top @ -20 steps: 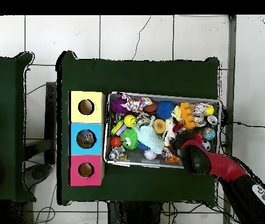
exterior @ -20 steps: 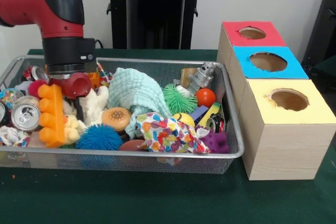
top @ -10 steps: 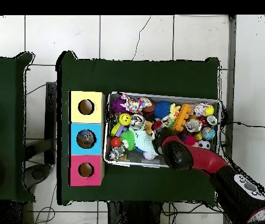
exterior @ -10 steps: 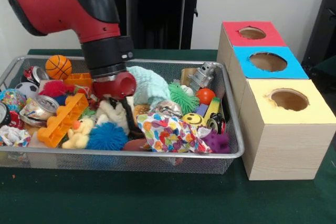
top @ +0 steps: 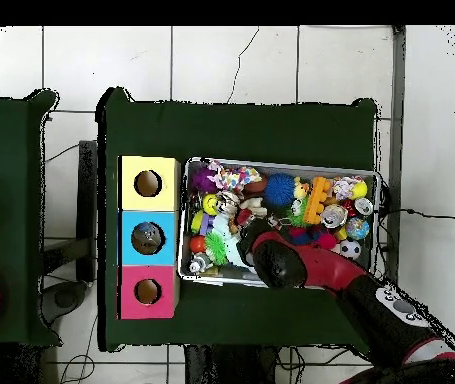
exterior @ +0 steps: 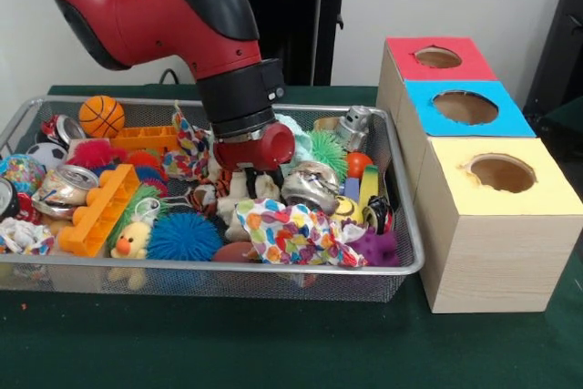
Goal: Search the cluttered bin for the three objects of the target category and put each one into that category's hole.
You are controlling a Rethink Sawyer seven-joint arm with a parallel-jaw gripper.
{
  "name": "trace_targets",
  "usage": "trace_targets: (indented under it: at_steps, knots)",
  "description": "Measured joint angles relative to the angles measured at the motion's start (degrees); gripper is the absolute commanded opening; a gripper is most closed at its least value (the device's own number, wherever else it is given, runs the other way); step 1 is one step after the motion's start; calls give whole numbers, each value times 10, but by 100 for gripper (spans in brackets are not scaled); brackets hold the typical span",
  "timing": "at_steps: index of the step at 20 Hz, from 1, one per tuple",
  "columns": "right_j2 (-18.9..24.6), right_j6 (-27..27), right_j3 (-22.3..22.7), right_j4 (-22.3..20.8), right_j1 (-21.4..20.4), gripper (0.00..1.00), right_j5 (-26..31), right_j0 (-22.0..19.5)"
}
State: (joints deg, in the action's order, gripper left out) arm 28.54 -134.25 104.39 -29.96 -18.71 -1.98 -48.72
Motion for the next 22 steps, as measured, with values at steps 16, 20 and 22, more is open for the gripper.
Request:
trace_targets:
  at_steps: [16,20,22]
  knots:
    - [-237,0,-67,9,-49,100,-26,241]
    - [-222,0,-58,9,-68,100,14,190]
    - [-209,0,-48,9,-85,100,49,149]
